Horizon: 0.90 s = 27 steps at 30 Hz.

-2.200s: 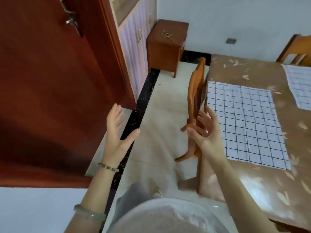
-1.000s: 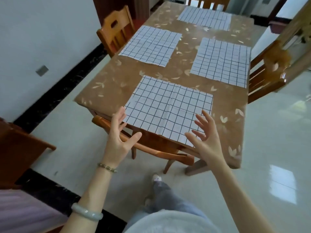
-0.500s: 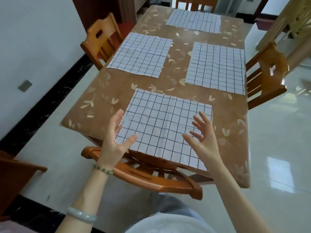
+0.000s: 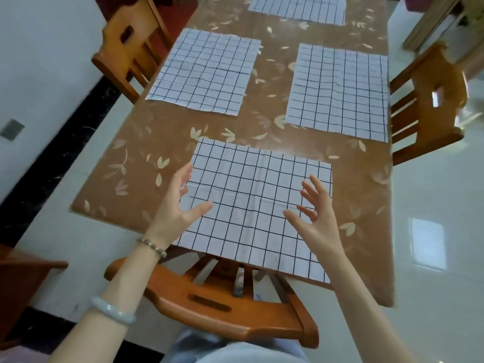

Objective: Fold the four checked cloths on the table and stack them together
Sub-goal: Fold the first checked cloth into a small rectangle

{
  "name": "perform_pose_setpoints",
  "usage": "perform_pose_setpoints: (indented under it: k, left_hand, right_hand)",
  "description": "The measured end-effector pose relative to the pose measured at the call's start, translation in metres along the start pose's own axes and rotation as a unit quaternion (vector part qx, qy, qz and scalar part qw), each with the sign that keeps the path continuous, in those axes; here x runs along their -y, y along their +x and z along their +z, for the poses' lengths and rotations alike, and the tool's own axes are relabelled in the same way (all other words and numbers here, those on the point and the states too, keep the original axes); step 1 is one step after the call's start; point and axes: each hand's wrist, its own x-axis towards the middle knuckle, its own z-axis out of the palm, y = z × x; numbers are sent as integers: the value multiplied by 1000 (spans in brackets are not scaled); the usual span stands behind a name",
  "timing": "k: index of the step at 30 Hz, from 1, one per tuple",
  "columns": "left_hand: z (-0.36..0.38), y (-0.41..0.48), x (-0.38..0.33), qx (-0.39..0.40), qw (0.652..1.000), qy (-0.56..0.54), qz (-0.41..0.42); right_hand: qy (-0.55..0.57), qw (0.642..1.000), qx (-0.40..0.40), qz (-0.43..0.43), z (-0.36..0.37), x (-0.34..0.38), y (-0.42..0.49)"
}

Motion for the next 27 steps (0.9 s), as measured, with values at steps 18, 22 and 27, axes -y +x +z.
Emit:
perform_pose_setpoints:
  k: [18,22,27]
  left_hand:
    - [-15,106,103,16,957,210,-202]
    - [-4,119,116,-24,941,255,-219]
    - [5,122,121,-41,929,289,-227]
  right_hand:
    - [-466,847,250,47,52,-59,84]
    - [-530,799,274,70,63,-77,98]
    - [-545,783,287,86,67,-87,101]
